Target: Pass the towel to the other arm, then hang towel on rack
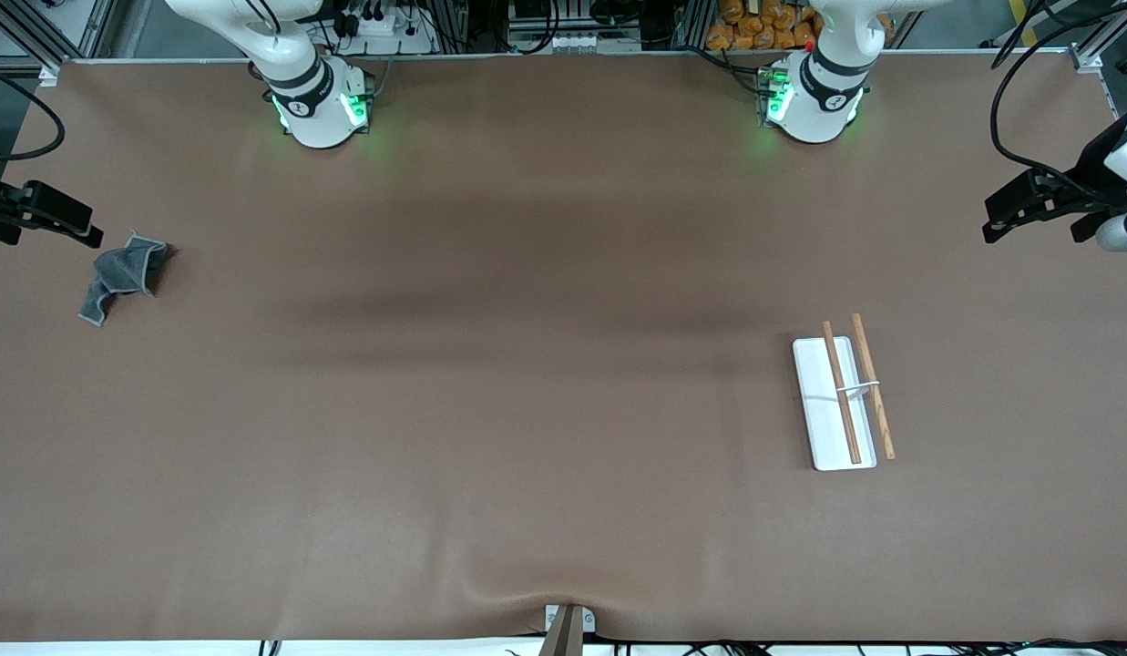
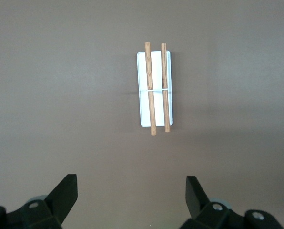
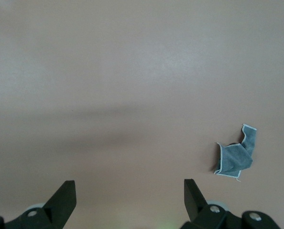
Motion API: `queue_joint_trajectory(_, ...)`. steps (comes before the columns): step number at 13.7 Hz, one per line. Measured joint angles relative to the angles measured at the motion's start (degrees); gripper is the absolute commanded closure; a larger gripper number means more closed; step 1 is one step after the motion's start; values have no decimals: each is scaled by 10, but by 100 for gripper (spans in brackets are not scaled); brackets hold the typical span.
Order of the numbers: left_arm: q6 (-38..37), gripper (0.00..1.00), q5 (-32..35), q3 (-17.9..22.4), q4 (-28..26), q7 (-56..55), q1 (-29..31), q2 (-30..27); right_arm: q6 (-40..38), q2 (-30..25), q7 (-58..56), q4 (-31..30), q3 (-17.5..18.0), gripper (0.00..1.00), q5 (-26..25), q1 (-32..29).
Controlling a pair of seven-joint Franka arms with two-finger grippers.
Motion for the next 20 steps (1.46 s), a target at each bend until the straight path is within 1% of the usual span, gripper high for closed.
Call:
queue_joint_trajectory(11, -1, 0, 0, 0, 0, 1, 1, 13, 2, 2, 1, -2, -4, 0, 0, -5)
queue_joint_trajectory(14, -4, 0, 0, 0, 0, 1, 1, 14, 32, 23, 1, -7, -7, 0, -9, -9)
queue_joint_trajectory(17, -6, 0, 0, 0, -2, 1, 1, 14, 45, 40, 2, -7, -8, 0, -19, -12)
queue_joint_trajectory(20, -6, 0, 0, 0, -5, 1, 0, 15, 47, 65, 4, -9, -9, 0, -19, -39)
